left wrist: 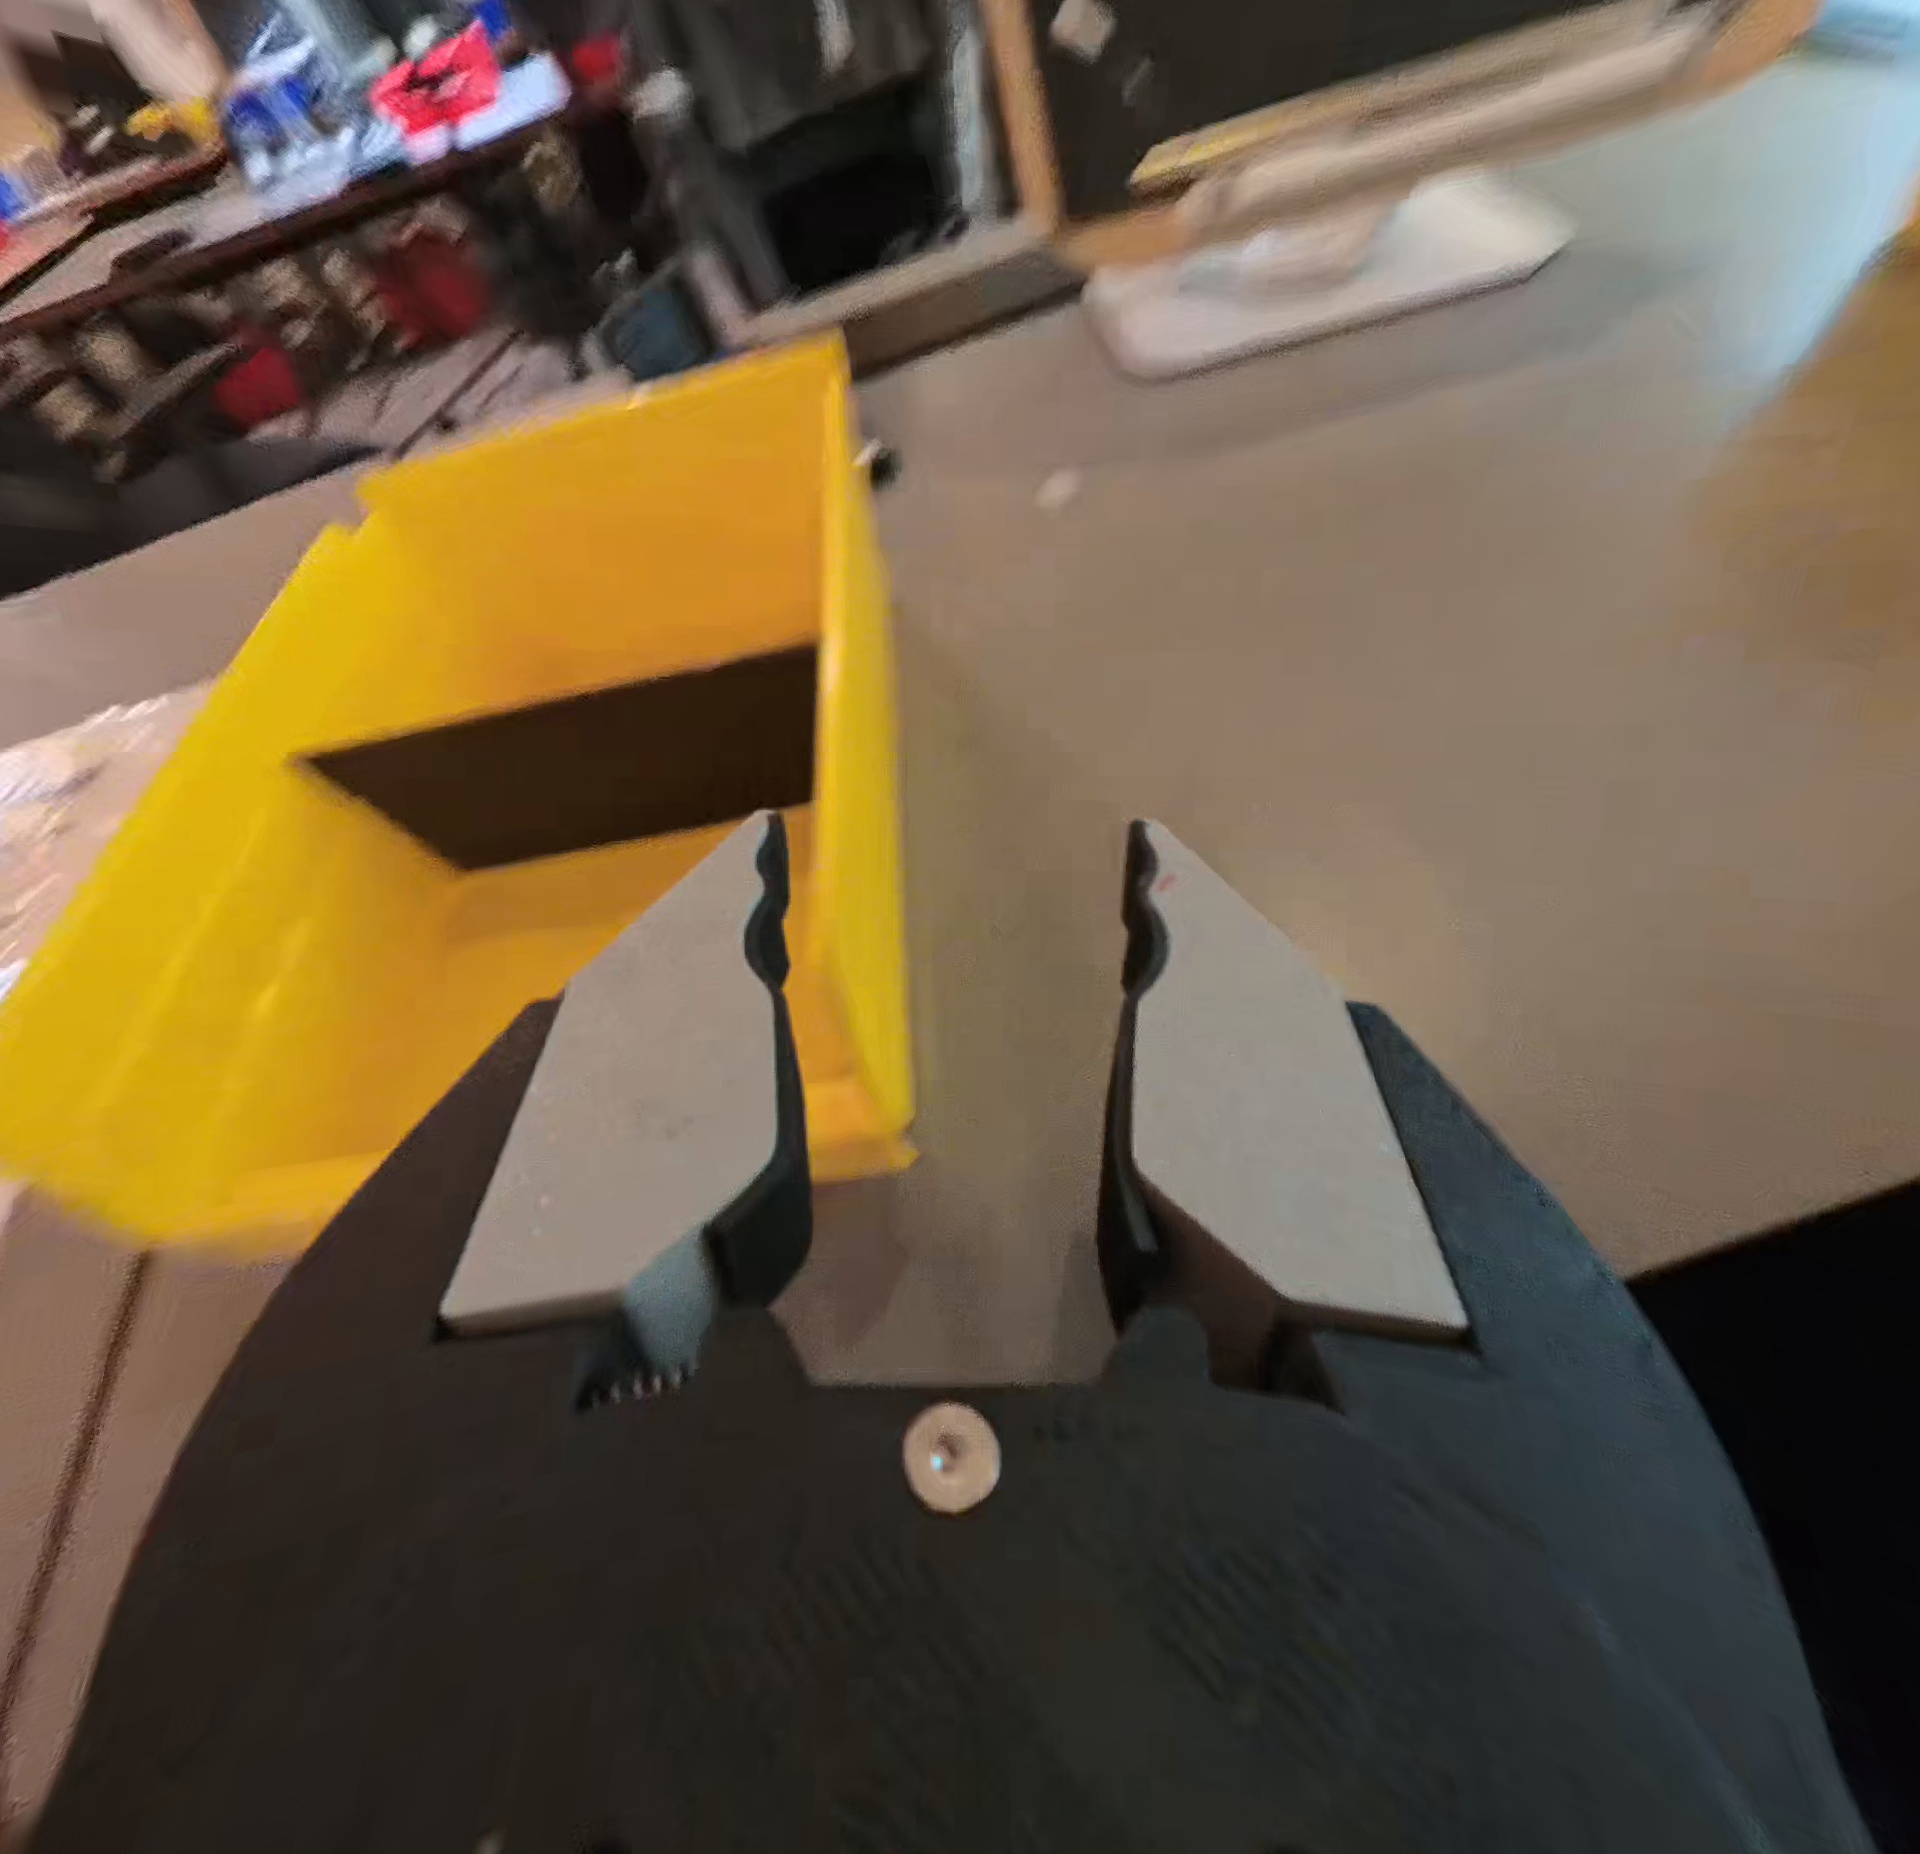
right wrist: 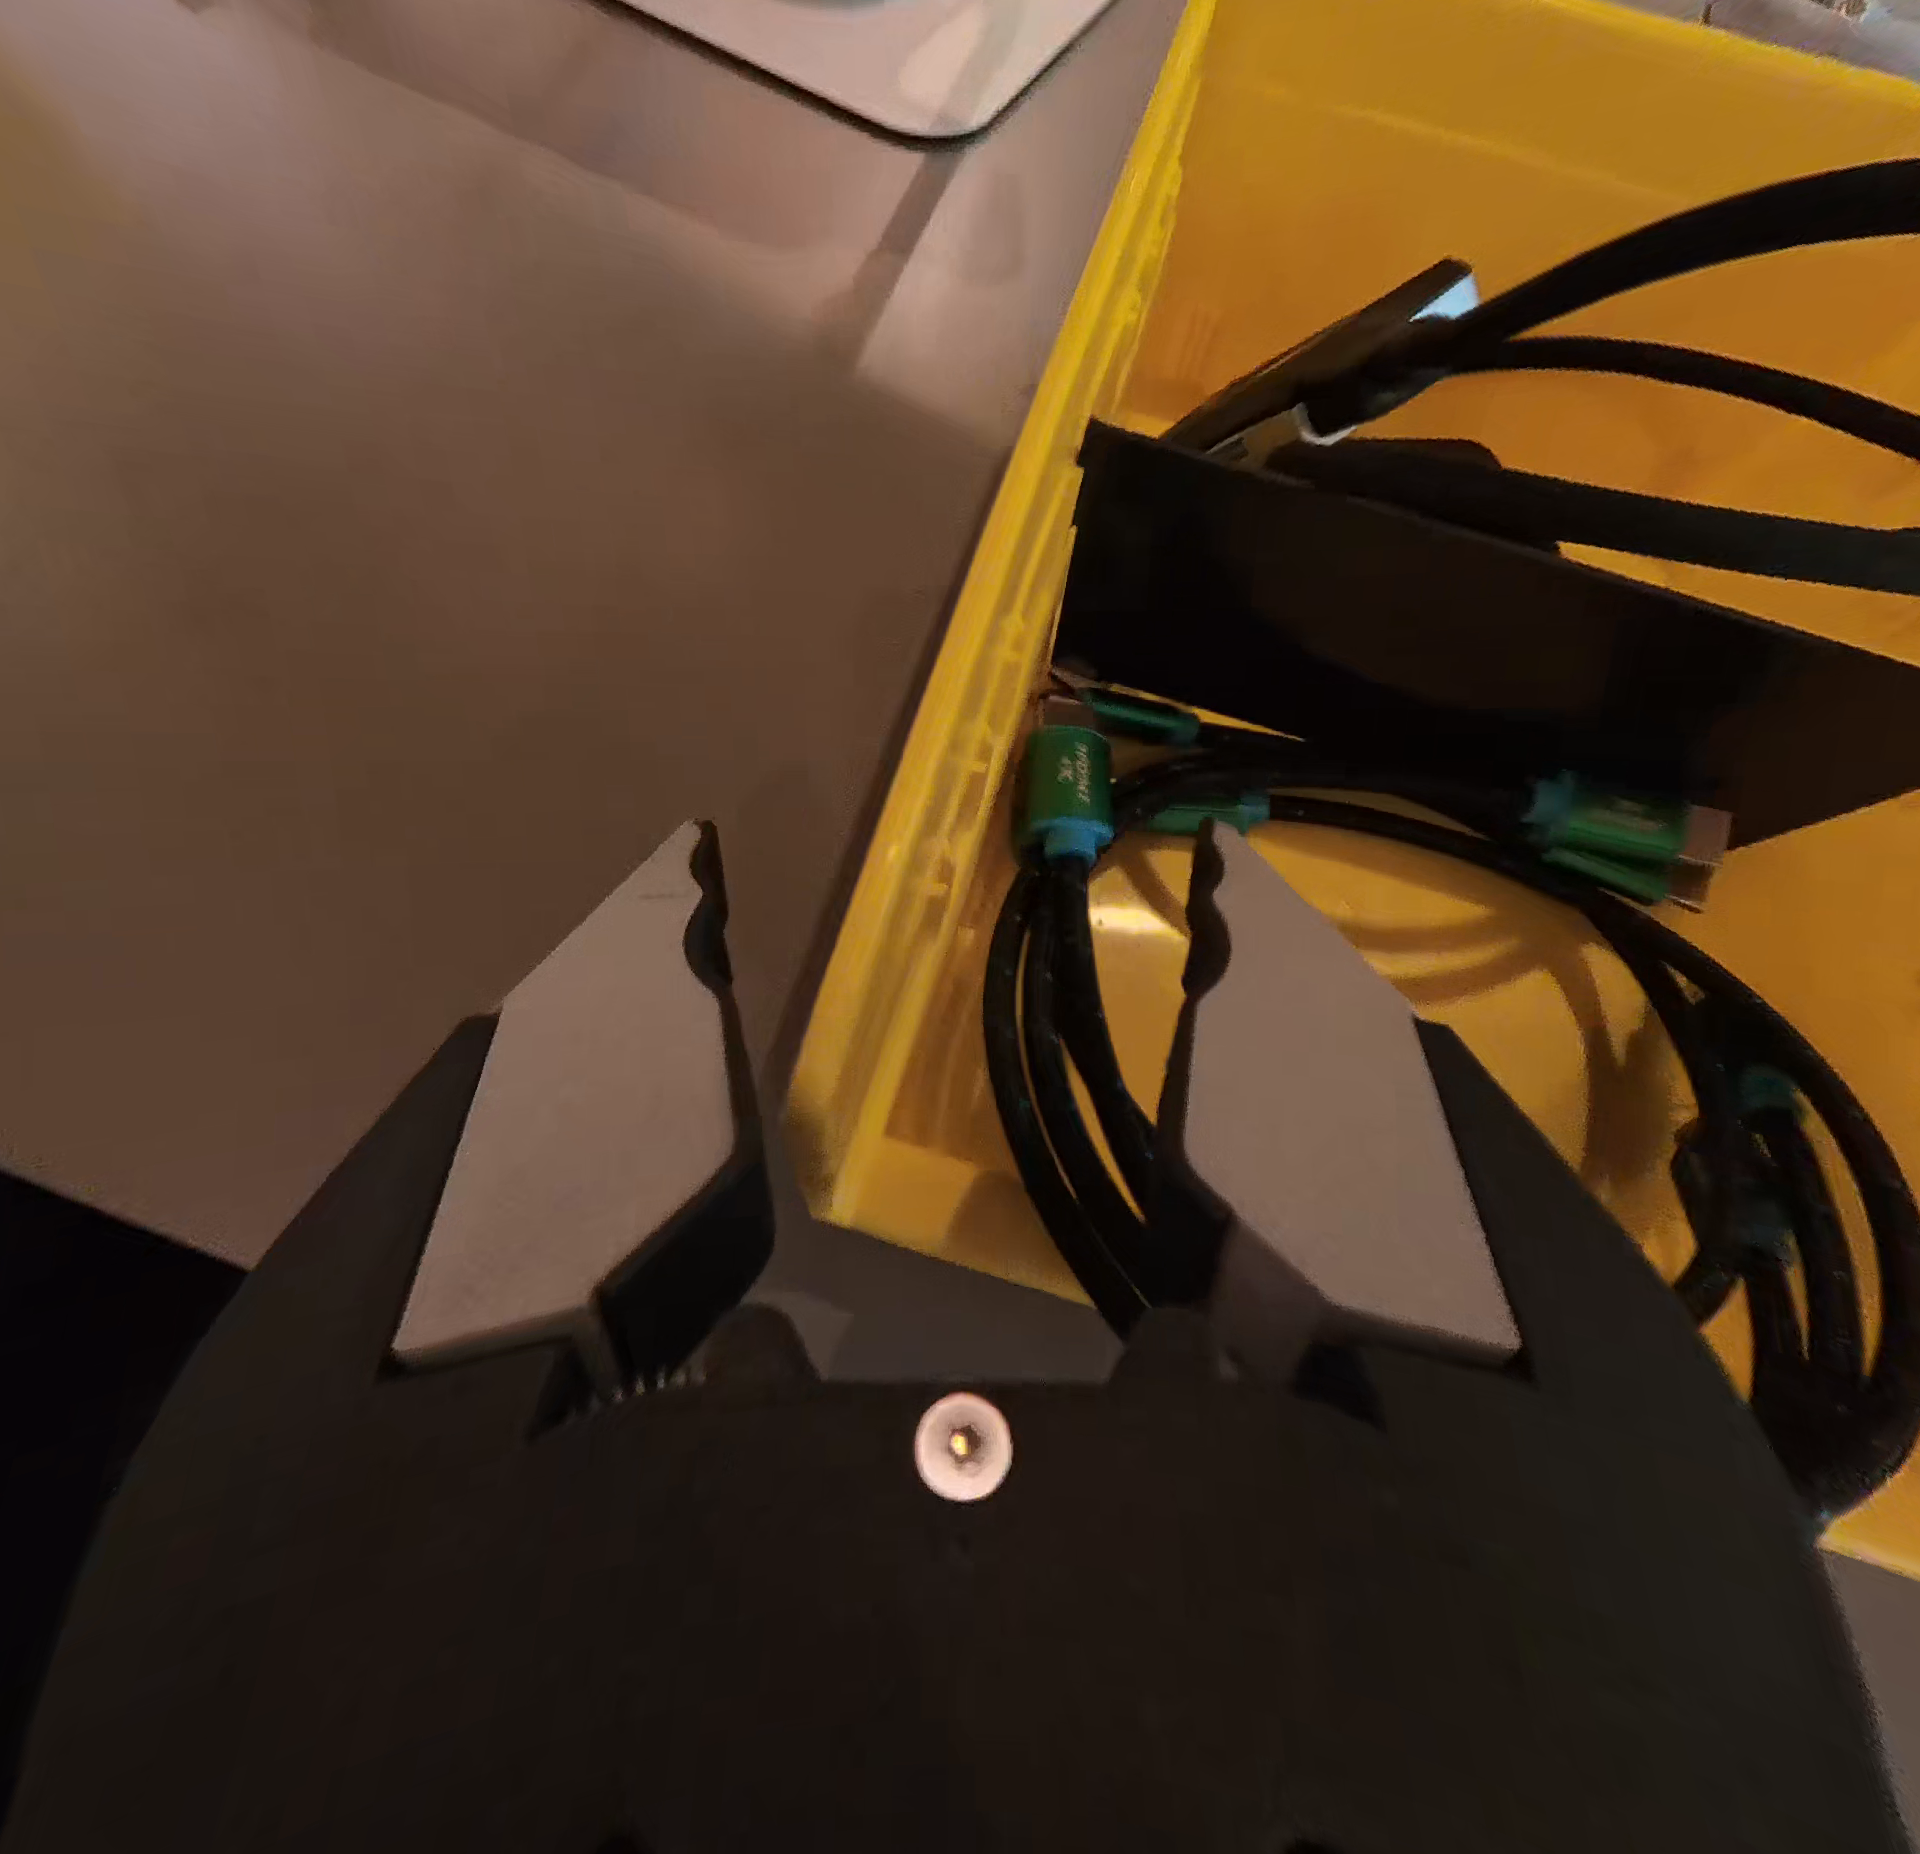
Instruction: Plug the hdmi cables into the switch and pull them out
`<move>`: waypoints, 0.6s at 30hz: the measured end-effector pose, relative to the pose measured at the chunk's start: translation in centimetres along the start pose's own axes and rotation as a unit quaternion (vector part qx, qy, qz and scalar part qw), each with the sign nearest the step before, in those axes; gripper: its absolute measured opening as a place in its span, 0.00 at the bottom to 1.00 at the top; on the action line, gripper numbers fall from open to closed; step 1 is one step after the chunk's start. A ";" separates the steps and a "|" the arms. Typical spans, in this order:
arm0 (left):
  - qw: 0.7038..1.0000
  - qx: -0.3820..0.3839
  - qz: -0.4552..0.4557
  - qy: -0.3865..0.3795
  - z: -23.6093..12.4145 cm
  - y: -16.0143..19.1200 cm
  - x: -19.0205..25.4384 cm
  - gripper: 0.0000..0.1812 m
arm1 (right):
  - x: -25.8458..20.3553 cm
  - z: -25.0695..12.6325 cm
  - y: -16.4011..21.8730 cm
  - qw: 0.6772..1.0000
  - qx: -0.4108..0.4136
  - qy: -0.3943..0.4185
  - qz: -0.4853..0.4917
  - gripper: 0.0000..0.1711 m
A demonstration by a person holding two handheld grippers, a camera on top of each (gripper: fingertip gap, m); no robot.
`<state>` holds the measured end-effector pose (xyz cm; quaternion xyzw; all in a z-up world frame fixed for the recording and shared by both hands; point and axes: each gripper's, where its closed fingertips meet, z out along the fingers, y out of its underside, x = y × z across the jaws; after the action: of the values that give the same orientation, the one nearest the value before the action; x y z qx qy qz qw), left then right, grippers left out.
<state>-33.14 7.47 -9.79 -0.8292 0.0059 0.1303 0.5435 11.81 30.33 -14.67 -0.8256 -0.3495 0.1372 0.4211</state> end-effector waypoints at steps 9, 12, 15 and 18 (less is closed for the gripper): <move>0.997 -0.052 0.042 -0.030 4.2 5.0 -2.5 0.01 | -1.6 0.6 0.9 0.994 -0.058 0.059 -0.076 0.10; 0.998 -0.010 0.048 -0.040 2.5 4.1 -3.9 0.02 | -4.4 -0.2 1.3 0.995 -0.055 0.028 -0.079 0.11; 0.997 0.013 0.035 -0.060 -0.3 2.2 -6.0 0.02 | -8.9 -0.4 1.0 0.994 -0.050 0.007 -0.093 0.11; 0.994 0.048 0.044 -0.086 -3.7 -0.7 -7.7 0.02 | -15.1 0.2 0.0 0.993 -0.044 -0.026 -0.104 0.13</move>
<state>-39.69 3.40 -6.10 -0.7869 0.0016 0.2247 0.5748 0.82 19.98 -15.83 -0.7989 -0.4499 0.0981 0.3869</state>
